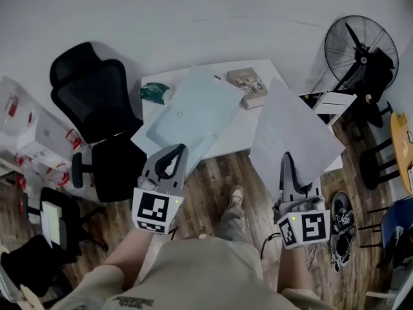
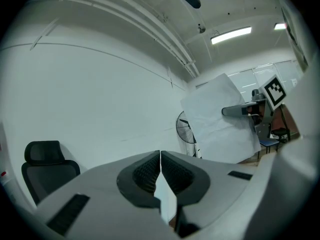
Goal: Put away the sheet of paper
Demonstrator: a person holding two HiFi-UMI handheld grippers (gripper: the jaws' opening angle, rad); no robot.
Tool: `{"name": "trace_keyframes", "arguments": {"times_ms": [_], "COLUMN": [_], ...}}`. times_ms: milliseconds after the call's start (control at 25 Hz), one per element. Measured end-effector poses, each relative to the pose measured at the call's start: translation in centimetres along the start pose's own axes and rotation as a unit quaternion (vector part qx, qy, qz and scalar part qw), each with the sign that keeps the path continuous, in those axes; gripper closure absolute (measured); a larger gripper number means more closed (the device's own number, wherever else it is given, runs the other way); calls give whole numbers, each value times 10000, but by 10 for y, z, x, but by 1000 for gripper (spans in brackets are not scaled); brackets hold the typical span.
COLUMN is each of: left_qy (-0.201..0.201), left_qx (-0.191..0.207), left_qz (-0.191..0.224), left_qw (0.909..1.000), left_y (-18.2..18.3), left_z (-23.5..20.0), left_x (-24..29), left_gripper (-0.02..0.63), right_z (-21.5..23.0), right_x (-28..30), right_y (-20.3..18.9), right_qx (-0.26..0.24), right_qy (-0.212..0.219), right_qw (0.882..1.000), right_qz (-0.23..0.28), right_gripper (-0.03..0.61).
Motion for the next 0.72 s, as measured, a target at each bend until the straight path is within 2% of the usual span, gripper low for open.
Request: {"name": "trace_keyframes", "arguments": {"times_ms": [360, 560, 720], "left_qy": [378, 746, 1032], "left_qx": [-42, -153, -190], "left_qz": [-197, -305, -549], "left_qw": [9991, 9966, 9930], "left_y": [-15, -20, -26], "left_z": [-14, -30, -45], "left_x": [51, 80, 100], "left_gripper": [591, 590, 590], "right_z": [33, 46, 51], "right_x": [72, 127, 175], "right_y": [-16, -26, -35], "right_qx": [62, 106, 132], "right_qy": [617, 1180, 1696], "right_qw": [9981, 9929, 9852], "right_qz": [-6, -58, -188], "right_gripper": [557, 557, 557]}}
Point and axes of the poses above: the fingertips, and each gripper's own axes: x forward along the fingers, z to its right, y out of its top, the point moved 5 cm from there along -x, backward along the fingers, and after that the axes turned 3 degrees about z, right-handed, at the moved point
